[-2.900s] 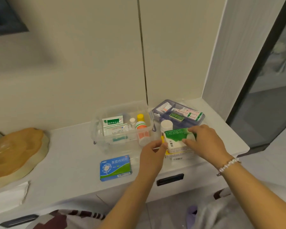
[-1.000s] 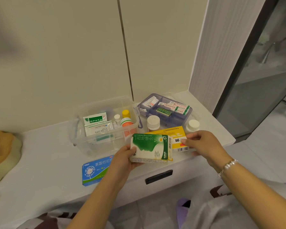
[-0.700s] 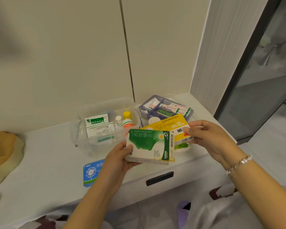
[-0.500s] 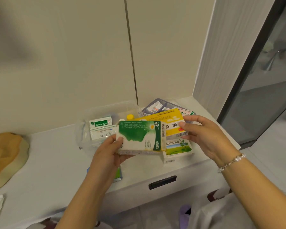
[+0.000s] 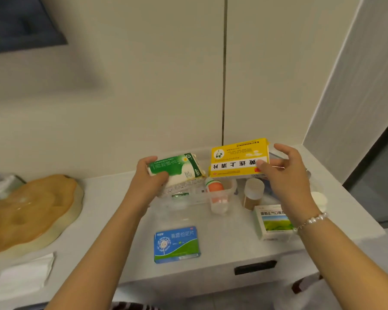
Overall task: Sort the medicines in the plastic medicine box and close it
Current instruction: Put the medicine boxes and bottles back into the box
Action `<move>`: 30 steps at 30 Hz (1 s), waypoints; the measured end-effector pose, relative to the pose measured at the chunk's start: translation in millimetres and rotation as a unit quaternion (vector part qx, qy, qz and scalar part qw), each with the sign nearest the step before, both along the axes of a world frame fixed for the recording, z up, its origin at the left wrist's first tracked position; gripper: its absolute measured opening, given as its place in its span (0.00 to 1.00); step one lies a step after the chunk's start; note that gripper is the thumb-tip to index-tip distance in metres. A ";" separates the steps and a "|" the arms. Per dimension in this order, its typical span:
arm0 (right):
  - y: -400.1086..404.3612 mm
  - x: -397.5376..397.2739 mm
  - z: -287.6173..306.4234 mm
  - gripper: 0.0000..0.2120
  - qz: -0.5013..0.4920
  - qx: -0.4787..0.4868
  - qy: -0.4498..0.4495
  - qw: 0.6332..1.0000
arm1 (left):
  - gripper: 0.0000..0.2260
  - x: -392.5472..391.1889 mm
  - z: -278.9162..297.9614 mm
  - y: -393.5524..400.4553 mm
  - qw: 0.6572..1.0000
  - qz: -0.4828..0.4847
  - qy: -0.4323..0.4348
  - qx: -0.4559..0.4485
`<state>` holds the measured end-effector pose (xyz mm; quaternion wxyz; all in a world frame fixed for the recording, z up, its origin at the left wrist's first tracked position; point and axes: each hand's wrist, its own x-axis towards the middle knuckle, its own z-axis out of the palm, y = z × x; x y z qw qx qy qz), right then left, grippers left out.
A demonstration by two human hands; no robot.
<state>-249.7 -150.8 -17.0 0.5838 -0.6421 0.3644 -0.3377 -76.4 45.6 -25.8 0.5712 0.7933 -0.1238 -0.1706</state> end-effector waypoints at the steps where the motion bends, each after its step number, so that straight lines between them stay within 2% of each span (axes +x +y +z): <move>1: -0.6 2.8 -1.0 0.22 -0.002 -0.005 0.008 1.000 | 0.18 6.8 -0.5 -0.3 0.999 -0.020 -0.004 0.039; 5: -3.9 12.9 -5.7 0.23 -0.010 -0.013 0.017 1.000 | 0.12 24.3 -3.0 -5.0 0.985 -0.116 0.008 0.128; 13: -8.1 26.9 -15.5 0.19 0.005 -0.011 0.013 1.000 | 0.11 43.2 -7.0 -26.7 0.931 -0.215 -0.017 0.295; 17: -6.3 31.2 -19.7 0.18 0.020 -0.009 0.031 0.999 | 0.14 42.7 -11.5 -42.4 0.858 -0.276 -0.057 0.430; 20: -4.8 33.2 -21.5 0.17 0.030 -0.014 0.033 0.999 | 0.16 42.2 -16.6 -51.6 0.812 -0.293 -0.077 0.498; 23: -4.2 34.3 -22.0 0.18 0.035 -0.020 0.041 0.998 | 0.18 40.1 -26.2 -56.1 0.761 -0.301 -0.150 0.555; 25: -4.1 34.4 -22.3 0.18 0.039 -0.019 0.044 0.998 | 0.17 41.2 -34.3 -57.4 0.750 -0.293 -0.180 0.565; 30: -4.4 34.2 -24.0 0.19 0.044 -0.016 0.045 0.998 | 0.15 48.9 -45.5 -59.7 0.758 -0.281 -0.199 0.553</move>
